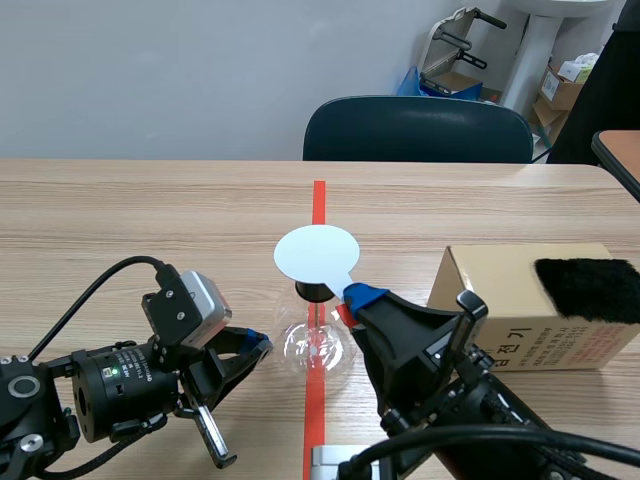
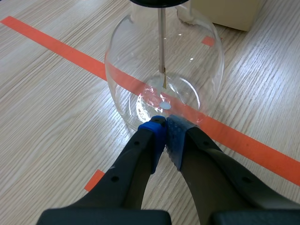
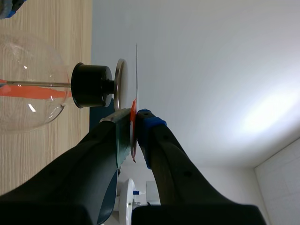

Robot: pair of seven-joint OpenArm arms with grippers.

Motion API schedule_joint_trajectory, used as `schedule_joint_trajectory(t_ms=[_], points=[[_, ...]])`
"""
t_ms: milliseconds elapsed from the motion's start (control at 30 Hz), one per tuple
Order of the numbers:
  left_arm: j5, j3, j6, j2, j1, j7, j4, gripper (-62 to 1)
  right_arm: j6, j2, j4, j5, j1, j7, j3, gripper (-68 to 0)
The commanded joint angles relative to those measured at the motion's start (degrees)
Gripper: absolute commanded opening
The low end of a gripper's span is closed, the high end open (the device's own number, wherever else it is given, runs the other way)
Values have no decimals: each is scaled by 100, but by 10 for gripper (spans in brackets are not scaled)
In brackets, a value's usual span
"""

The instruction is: Do the electroscope experiment

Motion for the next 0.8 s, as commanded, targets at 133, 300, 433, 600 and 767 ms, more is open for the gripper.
schedule_joint_trajectory(t_ms=[133,300,433,600,767], points=[[-35,4,9,46,-31,-59,74,-594,-63,63,94,20,68,13,39,-658],[-35,4,9,46,-31,-59,74,-594,-63,63,94,20,68,-170,48,-658],[-35,4,9,46,-31,-59,74,-594,-63,63,94,20,68,-522,48,-658],[-35,4,9,46,-31,-59,74,-594,-63,63,94,20,68,-1220,48,-658],[-35,4,9,46,-31,-59,74,-594,-63,63,94,20,68,-1980,48,-658]])
